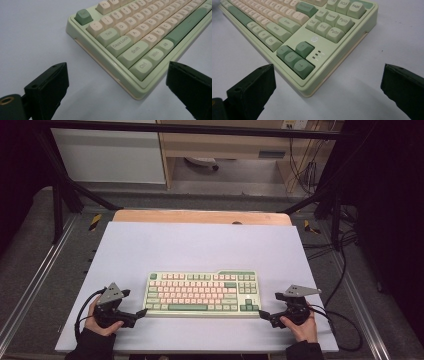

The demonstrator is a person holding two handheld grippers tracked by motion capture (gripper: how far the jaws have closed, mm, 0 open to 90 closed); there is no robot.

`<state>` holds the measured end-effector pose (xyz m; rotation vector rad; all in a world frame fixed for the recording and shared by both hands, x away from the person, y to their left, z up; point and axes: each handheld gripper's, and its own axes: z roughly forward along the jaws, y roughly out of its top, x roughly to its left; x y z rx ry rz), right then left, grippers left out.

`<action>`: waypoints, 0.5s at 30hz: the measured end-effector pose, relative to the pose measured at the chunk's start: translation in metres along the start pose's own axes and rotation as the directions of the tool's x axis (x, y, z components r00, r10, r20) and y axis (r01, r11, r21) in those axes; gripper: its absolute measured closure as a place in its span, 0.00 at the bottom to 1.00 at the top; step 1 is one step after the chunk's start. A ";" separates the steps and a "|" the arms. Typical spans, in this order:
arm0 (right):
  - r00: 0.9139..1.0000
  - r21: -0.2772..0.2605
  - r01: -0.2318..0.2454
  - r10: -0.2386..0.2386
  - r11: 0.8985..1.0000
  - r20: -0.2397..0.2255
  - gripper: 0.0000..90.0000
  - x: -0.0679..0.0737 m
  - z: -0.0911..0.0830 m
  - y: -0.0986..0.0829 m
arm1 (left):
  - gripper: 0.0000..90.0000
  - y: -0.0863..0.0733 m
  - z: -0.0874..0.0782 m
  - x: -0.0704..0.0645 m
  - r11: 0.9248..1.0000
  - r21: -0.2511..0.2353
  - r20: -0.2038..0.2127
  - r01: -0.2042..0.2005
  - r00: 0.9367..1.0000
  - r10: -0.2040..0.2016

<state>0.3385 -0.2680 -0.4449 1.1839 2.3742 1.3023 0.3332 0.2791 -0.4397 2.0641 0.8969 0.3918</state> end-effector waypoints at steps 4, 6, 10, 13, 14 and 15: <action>1.000 0.002 0.002 -0.002 1.000 0.001 0.00 0.000 0.000 0.000 | 0.05 0.000 0.000 0.000 1.000 -0.002 0.000 0.000 1.000 0.000; 1.000 -0.001 0.001 -0.001 1.000 0.002 0.00 0.000 0.000 0.000 | 0.05 0.000 0.000 0.000 1.000 0.000 0.000 -0.001 1.000 0.001; 1.000 0.000 0.001 -0.001 1.000 0.002 0.00 0.000 0.000 0.000 | 0.05 0.000 -0.001 0.000 1.000 -0.002 0.002 -0.004 1.000 0.004; 1.000 -0.001 0.002 -0.002 1.000 0.003 0.00 0.000 0.000 0.000 | 0.05 0.000 -0.001 0.000 1.000 -0.002 0.002 -0.004 1.000 0.004; 1.000 -0.003 0.000 0.000 1.000 0.002 0.00 0.001 0.000 0.000 | 0.05 0.000 -0.001 0.000 1.000 -0.002 0.003 -0.005 1.000 0.005; 1.000 -0.003 0.000 0.000 1.000 0.001 0.00 0.001 0.000 0.000 | 0.05 0.000 -0.001 0.000 1.000 -0.002 0.003 -0.005 1.000 0.005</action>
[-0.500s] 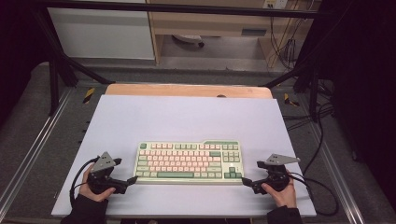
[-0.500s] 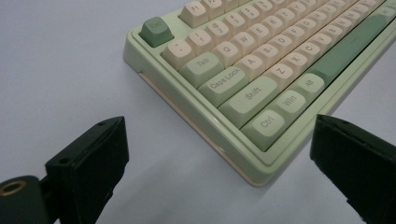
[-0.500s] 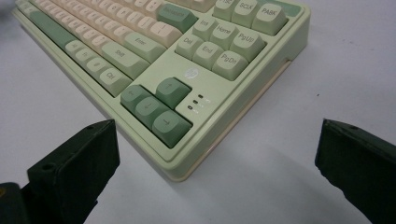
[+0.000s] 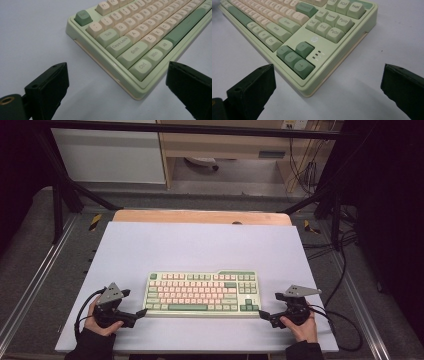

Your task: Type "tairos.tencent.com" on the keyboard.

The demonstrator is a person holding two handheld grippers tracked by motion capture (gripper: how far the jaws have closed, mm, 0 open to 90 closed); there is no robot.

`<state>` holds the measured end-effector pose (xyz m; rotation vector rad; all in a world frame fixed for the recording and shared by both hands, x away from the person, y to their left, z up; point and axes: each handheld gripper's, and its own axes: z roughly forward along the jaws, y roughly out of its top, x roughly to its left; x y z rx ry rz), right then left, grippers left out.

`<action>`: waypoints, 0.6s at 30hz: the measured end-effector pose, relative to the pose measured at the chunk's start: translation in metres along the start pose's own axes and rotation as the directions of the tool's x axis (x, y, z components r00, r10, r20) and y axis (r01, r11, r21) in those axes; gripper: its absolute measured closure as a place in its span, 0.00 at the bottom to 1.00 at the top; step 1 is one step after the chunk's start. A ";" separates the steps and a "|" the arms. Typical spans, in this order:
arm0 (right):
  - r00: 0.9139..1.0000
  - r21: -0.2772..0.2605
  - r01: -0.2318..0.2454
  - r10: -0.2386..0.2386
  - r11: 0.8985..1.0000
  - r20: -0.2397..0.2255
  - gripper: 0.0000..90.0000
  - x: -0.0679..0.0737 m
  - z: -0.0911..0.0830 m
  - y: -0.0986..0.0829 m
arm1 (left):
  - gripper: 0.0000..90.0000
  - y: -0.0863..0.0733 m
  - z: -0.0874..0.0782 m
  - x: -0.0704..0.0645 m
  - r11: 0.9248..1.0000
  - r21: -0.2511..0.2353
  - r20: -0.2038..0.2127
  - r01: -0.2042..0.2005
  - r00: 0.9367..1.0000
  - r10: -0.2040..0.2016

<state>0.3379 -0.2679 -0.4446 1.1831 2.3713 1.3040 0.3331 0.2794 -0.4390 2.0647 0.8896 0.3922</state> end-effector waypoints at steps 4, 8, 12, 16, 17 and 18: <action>1.000 0.001 0.000 0.000 1.000 0.000 0.00 0.000 0.001 0.000 | 0.05 0.001 0.000 -0.001 1.000 0.000 -0.002 -0.001 1.000 0.001; 1.000 0.002 0.000 0.000 1.000 -0.001 0.00 0.000 0.001 0.000 | 0.05 0.002 -0.001 -0.001 1.000 -0.004 -0.003 -0.005 1.000 0.005; 1.000 0.002 -0.001 0.001 1.000 -0.001 0.00 0.000 0.000 0.000 | 0.05 0.003 -0.002 -0.001 1.000 -0.009 -0.005 -0.003 1.000 0.003; 1.000 0.004 0.002 -0.002 1.000 -0.002 0.00 0.000 0.001 0.000 | 0.06 0.005 -0.003 -0.002 1.000 -0.010 -0.007 -0.003 1.000 0.003; 1.000 0.004 0.001 -0.001 1.000 -0.001 0.00 0.000 0.001 0.000 | 0.06 0.006 -0.004 -0.002 1.000 -0.013 -0.007 -0.001 1.000 0.001; 1.000 0.004 0.000 0.000 1.000 -0.001 0.00 0.000 0.001 0.000 | 0.06 0.006 -0.004 -0.002 1.000 -0.013 -0.007 -0.001 1.000 0.001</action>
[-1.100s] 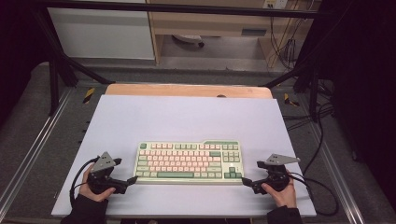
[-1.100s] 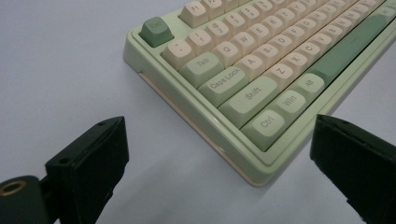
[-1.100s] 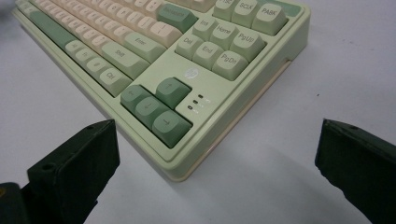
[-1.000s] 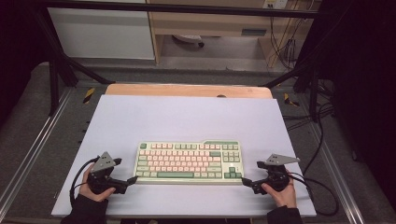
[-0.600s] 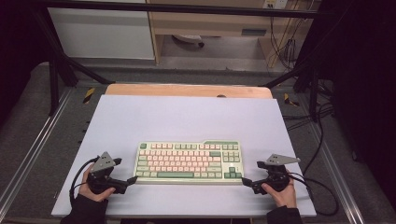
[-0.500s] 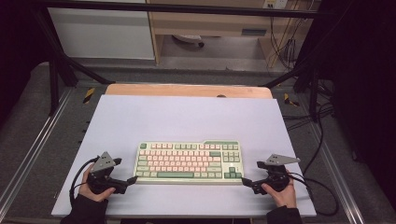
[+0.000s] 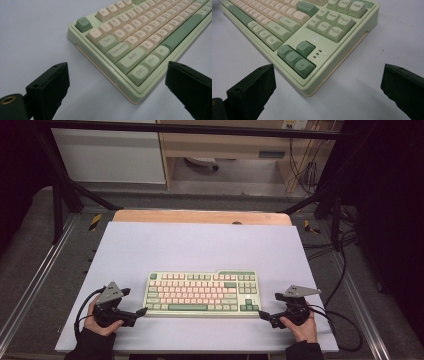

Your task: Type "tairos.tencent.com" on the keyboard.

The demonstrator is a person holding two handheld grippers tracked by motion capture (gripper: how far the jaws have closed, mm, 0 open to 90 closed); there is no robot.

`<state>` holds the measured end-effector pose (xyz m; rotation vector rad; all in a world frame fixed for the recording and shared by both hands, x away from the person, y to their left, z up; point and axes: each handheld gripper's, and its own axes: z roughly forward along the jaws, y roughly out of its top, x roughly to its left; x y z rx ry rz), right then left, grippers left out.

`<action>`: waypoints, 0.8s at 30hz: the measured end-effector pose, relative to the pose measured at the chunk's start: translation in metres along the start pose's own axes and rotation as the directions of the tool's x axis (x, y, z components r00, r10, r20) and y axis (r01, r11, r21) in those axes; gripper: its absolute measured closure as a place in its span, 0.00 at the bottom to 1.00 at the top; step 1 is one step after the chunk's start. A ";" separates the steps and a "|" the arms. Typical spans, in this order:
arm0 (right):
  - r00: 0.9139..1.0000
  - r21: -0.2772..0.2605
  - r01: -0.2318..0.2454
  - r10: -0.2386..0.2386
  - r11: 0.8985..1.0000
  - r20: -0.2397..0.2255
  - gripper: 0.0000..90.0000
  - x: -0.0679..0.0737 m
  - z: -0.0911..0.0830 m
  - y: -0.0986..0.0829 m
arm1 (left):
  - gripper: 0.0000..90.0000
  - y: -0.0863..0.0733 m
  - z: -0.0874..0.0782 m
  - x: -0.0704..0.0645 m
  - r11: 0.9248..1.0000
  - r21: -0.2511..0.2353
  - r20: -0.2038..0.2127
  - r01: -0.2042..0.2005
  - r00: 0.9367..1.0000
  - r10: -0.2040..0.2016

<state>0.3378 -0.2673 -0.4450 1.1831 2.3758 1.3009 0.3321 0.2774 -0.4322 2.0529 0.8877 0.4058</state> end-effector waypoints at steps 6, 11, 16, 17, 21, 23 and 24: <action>1.000 0.000 0.000 0.000 1.000 0.000 0.00 0.000 0.000 0.000 | 0.08 0.003 -0.001 -0.002 1.000 -0.010 -0.005 0.007 1.000 -0.007; 1.000 0.002 0.000 0.000 1.000 -0.001 0.00 0.000 0.000 0.000 | 0.15 0.007 -0.005 -0.005 0.999 -0.044 -0.018 0.007 1.000 -0.007; 1.000 0.008 0.000 0.000 1.000 0.001 0.00 0.000 0.001 0.000 | 0.23 0.012 -0.007 -0.009 0.999 -0.045 -0.024 0.004 1.000 -0.005; 1.000 0.008 -0.001 0.001 1.000 0.001 0.00 0.000 0.001 0.000 | 0.26 0.013 -0.007 -0.009 0.999 -0.044 -0.027 0.007 1.000 -0.008; 1.000 0.008 0.000 0.000 1.000 0.000 0.00 0.000 0.001 0.000 | 0.41 0.018 -0.005 -0.010 0.999 -0.045 -0.022 0.030 0.999 -0.031; 1.000 0.009 0.002 -0.002 1.000 0.001 0.00 0.000 0.000 0.000 | 0.49 0.021 -0.005 -0.009 0.998 -0.043 -0.016 0.040 0.999 -0.041; 1.000 0.007 0.002 -0.002 1.000 0.000 0.00 0.000 0.000 0.000 | 0.53 0.022 -0.005 -0.010 0.998 -0.043 -0.014 0.048 0.999 -0.049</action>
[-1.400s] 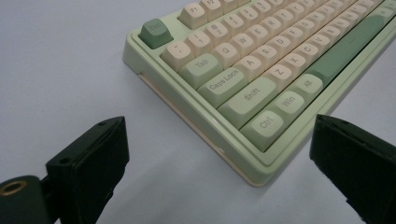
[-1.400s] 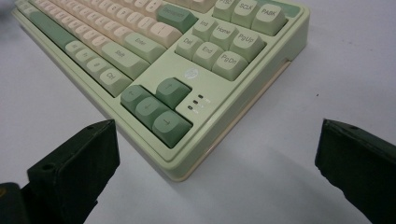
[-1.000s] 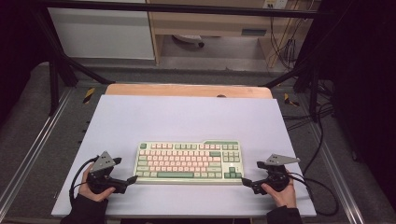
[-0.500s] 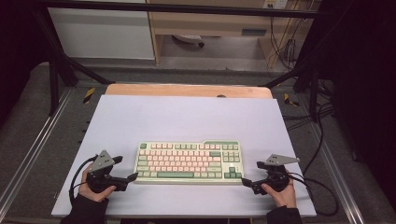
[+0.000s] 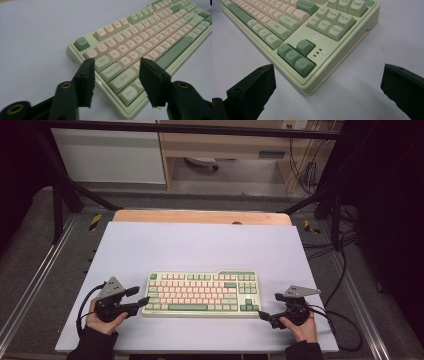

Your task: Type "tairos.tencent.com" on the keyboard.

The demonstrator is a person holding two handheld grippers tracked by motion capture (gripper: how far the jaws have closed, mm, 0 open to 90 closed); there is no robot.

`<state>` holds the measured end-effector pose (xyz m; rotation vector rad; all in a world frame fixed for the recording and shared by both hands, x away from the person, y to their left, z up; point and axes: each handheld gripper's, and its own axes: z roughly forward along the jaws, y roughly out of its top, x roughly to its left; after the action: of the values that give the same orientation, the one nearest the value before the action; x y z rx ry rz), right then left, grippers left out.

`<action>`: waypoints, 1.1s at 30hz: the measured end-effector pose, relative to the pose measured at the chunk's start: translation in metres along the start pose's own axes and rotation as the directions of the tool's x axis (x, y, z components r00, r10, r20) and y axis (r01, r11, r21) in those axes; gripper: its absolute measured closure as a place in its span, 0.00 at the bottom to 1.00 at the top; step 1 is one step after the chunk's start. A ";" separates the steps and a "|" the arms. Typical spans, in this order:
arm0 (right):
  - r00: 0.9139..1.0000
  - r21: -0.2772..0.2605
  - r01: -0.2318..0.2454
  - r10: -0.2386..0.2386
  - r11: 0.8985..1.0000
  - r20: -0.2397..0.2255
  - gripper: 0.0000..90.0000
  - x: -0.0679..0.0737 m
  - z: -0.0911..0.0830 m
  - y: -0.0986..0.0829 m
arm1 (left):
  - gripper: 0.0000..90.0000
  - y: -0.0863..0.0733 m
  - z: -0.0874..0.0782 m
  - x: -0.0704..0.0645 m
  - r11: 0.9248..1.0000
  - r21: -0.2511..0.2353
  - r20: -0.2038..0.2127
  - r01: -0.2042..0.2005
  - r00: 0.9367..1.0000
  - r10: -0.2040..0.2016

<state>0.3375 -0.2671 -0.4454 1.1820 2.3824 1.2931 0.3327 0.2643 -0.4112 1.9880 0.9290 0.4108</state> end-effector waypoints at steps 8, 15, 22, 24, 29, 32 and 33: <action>1.000 0.003 0.003 -0.003 1.000 0.001 0.00 0.000 0.000 0.000 | 0.72 0.011 0.004 -0.006 1.000 -0.005 0.004 0.016 1.000 -0.016; 1.000 0.004 0.003 -0.003 1.000 0.000 0.00 0.000 0.000 0.000 | 0.85 0.018 0.011 -0.010 1.000 0.014 -0.012 0.019 1.000 -0.019; 1.000 0.011 0.006 -0.006 1.000 -0.001 0.00 0.000 0.001 0.000 | 0.95 0.025 0.020 -0.017 1.000 0.020 0.002 0.007 1.000 -0.007; 1.000 0.011 0.003 -0.003 1.000 -0.002 0.00 0.000 0.001 0.000 | 0.96 0.027 0.023 -0.018 1.000 0.022 0.009 0.003 1.000 -0.003; 1.000 0.010 0.005 -0.005 1.000 0.000 0.00 0.000 0.000 0.000 | 1.00 0.033 0.031 -0.023 1.000 0.029 0.015 -0.006 1.000 0.006; 1.000 0.011 0.008 -0.008 1.000 0.000 0.00 0.000 0.000 0.000 | 1.00 0.037 0.035 -0.026 1.000 0.028 0.020 -0.008 1.000 0.007; 1.000 0.010 0.005 -0.005 1.000 -0.001 0.00 0.000 0.001 0.000 | 1.00 0.039 0.038 -0.028 1.000 0.028 0.023 -0.012 1.000 0.012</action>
<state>0.3374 -0.2668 -0.4460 1.1777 2.3938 1.2817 0.3544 0.2089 -0.3983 2.0209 0.9134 0.3823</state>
